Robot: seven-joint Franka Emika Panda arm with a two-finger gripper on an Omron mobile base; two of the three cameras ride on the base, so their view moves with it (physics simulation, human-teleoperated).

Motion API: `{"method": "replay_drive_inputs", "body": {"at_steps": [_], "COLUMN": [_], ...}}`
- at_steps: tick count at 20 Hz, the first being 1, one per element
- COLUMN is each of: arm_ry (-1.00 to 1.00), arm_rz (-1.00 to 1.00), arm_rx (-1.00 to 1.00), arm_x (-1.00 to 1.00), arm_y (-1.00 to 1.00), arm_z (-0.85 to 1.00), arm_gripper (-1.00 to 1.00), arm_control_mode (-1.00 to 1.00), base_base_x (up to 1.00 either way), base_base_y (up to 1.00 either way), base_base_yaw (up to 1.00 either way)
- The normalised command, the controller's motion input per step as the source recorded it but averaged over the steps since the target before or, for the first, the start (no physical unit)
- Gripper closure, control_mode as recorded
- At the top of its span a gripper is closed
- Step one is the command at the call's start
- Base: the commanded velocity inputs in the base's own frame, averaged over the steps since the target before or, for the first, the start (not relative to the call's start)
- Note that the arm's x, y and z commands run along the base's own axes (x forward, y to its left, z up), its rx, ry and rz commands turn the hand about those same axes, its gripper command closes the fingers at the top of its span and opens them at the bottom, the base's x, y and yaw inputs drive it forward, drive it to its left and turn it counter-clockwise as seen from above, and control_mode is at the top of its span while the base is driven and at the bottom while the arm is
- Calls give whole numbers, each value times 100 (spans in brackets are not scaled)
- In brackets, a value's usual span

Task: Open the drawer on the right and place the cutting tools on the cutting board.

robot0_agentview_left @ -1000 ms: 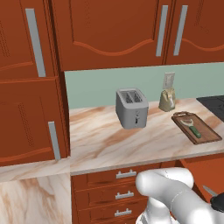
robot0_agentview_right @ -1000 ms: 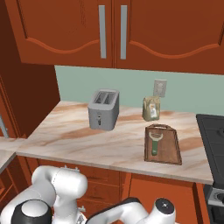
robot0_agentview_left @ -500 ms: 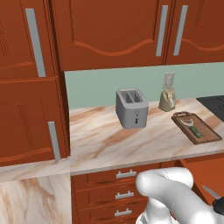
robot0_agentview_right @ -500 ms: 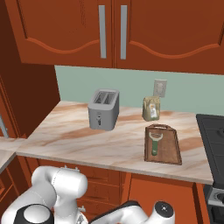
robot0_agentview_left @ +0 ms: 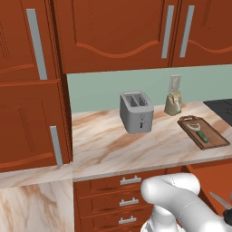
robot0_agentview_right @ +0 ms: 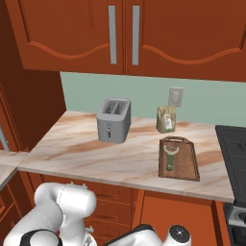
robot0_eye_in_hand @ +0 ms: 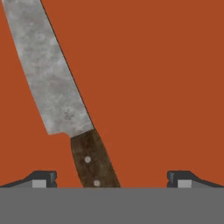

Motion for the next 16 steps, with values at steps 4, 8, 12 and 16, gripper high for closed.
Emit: {"method": "replay_drive_inputs", "body": {"at_steps": [4,8,12,16], "arm_ry": [0,0,0,1], "arm_rz": [0,0,0,0], "arm_rx": [0,0,0,0], "arm_x": [0,0,0,0], "arm_y": [-1,-2,-3,0], "arm_z": [-20,-20,-13,-8], "arm_gripper": [-100,-100,-100,100], "arm_control_mode": [-100,-100,-100,-100], "base_base_x": [0,0,0,0], "base_base_y": [0,0,0,0], "base_base_yaw": [0,0,0,0]}}
